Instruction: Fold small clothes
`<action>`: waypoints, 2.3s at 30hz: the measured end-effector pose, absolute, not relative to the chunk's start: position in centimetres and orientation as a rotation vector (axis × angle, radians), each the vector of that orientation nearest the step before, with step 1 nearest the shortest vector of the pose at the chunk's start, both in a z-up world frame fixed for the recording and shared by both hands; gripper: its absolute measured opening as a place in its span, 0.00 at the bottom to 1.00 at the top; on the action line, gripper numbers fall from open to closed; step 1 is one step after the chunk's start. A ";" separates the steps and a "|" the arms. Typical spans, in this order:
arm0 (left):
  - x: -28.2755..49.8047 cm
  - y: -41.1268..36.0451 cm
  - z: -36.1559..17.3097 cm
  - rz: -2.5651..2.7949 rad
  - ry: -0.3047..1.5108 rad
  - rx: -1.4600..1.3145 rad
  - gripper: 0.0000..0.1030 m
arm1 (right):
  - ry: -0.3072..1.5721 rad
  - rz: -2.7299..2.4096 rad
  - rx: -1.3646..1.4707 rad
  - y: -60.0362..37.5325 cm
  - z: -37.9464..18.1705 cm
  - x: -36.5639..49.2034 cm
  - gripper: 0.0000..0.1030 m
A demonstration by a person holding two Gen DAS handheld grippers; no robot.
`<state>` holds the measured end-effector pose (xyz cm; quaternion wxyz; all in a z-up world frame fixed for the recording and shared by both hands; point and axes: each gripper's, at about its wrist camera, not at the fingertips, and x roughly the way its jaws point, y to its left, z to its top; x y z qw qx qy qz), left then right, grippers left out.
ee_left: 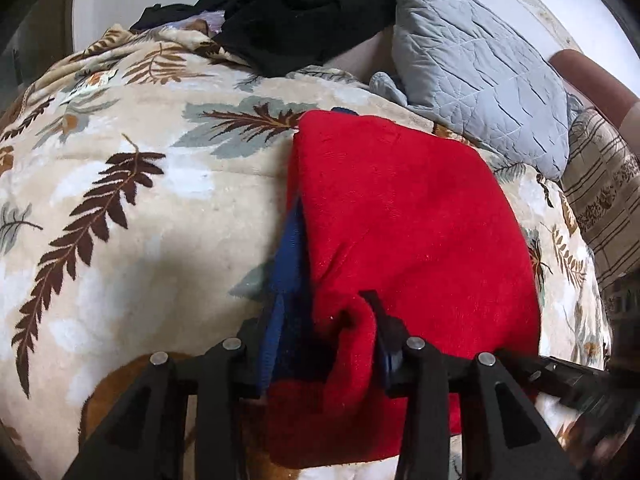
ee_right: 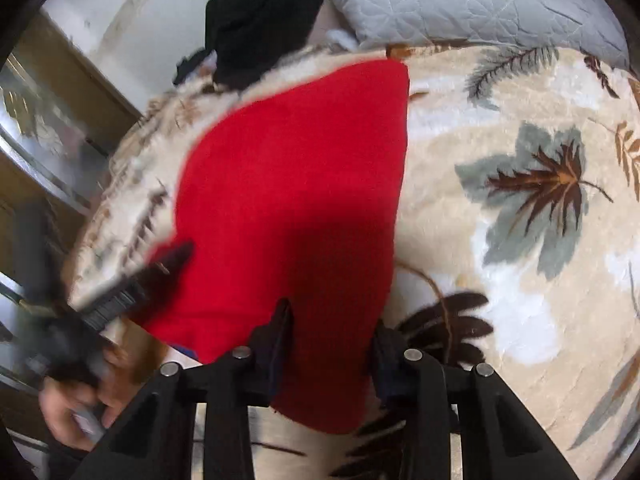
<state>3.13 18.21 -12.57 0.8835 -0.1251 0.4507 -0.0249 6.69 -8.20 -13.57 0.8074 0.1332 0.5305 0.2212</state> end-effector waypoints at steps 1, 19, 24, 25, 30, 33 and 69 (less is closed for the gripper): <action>2.8 18.3 -12.4 -0.056 0.936 -0.263 0.41 | 1.152 0.514 0.401 -9.5 -13.9 7.2 0.41; 2.7 18.2 -12.5 -0.059 0.938 -0.256 0.42 | 1.091 0.465 0.298 -7.7 -12.9 12.5 0.44; 2.8 18.5 -12.5 -0.059 0.946 -0.274 0.42 | 1.107 0.530 0.521 -9.8 -12.9 13.4 0.59; 2.8 18.5 -12.5 -0.060 0.945 -0.271 0.42 | 1.108 0.539 0.577 -10.3 -13.0 13.7 0.61; 2.8 18.5 -12.5 -0.057 0.945 -0.268 0.42 | 1.100 0.491 0.819 -13.0 -15.2 15.0 0.68; 2.8 18.6 -12.5 -0.057 0.945 -0.270 0.42 | 1.130 0.512 0.654 -10.6 -14.3 15.8 0.49; 5.0 23.9 -12.0 -0.264 0.957 -0.734 0.52 | 1.023 0.497 0.580 -12.9 -13.0 9.8 0.65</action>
